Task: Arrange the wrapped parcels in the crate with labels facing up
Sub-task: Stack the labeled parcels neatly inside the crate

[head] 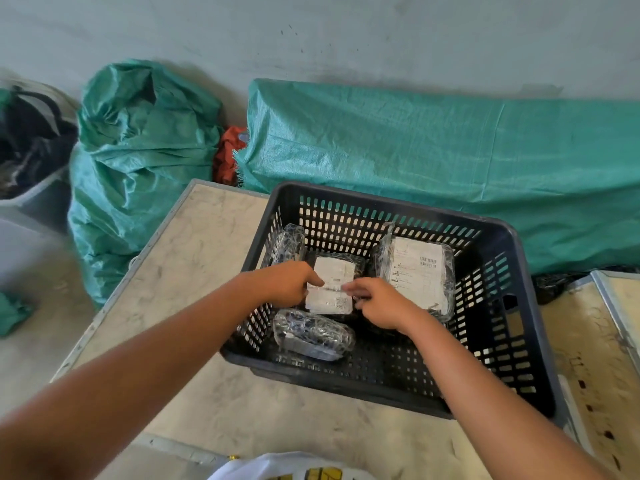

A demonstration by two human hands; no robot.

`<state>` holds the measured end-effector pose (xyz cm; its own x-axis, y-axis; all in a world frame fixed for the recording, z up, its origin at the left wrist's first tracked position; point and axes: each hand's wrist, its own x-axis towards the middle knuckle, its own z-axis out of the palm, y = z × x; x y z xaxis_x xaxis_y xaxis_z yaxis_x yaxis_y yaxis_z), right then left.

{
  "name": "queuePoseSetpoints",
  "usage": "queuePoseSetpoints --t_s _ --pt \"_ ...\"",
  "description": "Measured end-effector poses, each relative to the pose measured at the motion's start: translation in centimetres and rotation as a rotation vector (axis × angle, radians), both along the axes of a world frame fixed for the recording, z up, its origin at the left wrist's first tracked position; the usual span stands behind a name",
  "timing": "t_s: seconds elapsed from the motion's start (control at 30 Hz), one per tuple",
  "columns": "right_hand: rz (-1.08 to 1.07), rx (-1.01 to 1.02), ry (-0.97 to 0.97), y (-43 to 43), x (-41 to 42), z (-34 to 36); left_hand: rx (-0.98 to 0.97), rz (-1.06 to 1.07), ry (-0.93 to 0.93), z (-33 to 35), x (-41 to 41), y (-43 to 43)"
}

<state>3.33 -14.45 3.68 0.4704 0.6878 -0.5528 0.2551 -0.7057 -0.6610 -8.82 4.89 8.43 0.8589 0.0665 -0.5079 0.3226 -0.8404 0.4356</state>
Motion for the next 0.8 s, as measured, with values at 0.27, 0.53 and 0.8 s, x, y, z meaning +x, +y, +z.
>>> queuePoseSetpoints --t_s 0.27,0.53,0.8 --pt "0.343 0.022 -0.048 -1.9 -3.7 -0.1 0.155 -0.196 0.147 -1.7 -4.1 -2.7" --pt "0.364 0.074 -0.196 -1.7 -3.6 0.0 0.244 -0.231 0.089 -3.0 -3.2 -3.0" --pt "0.143 0.348 -0.269 -3.3 -2.3 4.0 -0.045 -0.057 -0.23 -1.7 -3.8 -1.3"
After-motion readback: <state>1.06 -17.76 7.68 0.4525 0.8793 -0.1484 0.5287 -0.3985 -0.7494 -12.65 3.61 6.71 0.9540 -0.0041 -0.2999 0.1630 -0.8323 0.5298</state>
